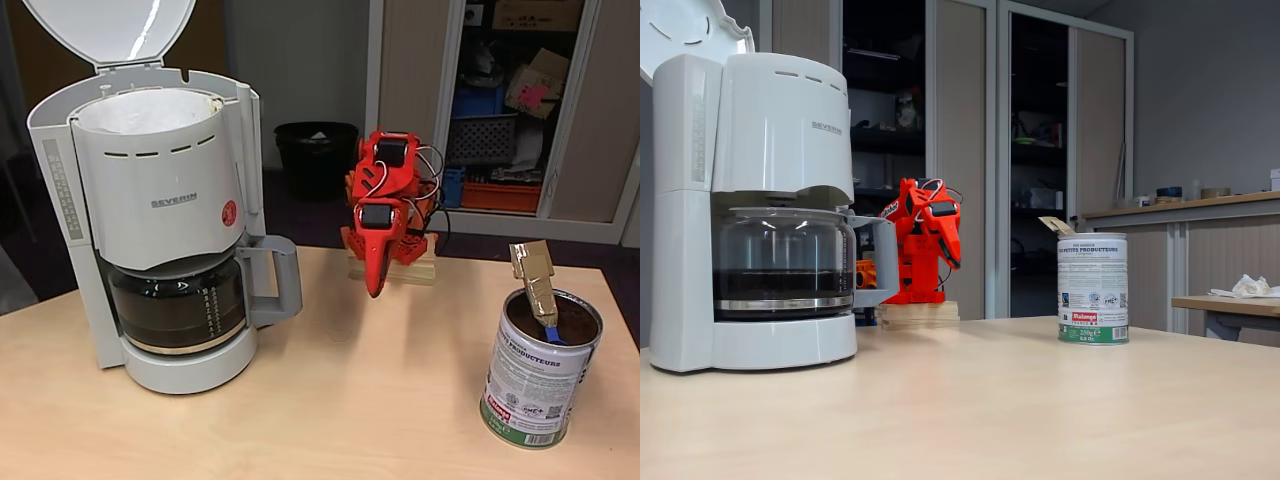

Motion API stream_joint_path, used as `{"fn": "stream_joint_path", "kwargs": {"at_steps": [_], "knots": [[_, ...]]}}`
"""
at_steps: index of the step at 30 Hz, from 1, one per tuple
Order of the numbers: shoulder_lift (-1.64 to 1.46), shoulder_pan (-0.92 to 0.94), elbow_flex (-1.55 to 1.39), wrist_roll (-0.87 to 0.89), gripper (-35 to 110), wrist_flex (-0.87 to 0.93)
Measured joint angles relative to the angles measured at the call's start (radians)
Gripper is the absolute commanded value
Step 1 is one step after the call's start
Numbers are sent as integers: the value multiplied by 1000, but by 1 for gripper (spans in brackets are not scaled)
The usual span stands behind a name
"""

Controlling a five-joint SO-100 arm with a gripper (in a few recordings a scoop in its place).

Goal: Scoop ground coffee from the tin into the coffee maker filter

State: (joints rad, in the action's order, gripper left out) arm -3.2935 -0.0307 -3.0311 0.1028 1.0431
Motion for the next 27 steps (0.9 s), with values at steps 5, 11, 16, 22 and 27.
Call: {"fn": "stream_joint_path", "kwargs": {"at_steps": [5, 11, 16, 22, 27], "knots": [[-17, 9, -40, -63, 0, 0], [-17, -2, -75, -94, 0, 0], [-28, -20, -100, -95, 0, 3], [-28, -35, -103, -95, 0, 41], [-28, -34, -104, -95, 0, 141]]}}
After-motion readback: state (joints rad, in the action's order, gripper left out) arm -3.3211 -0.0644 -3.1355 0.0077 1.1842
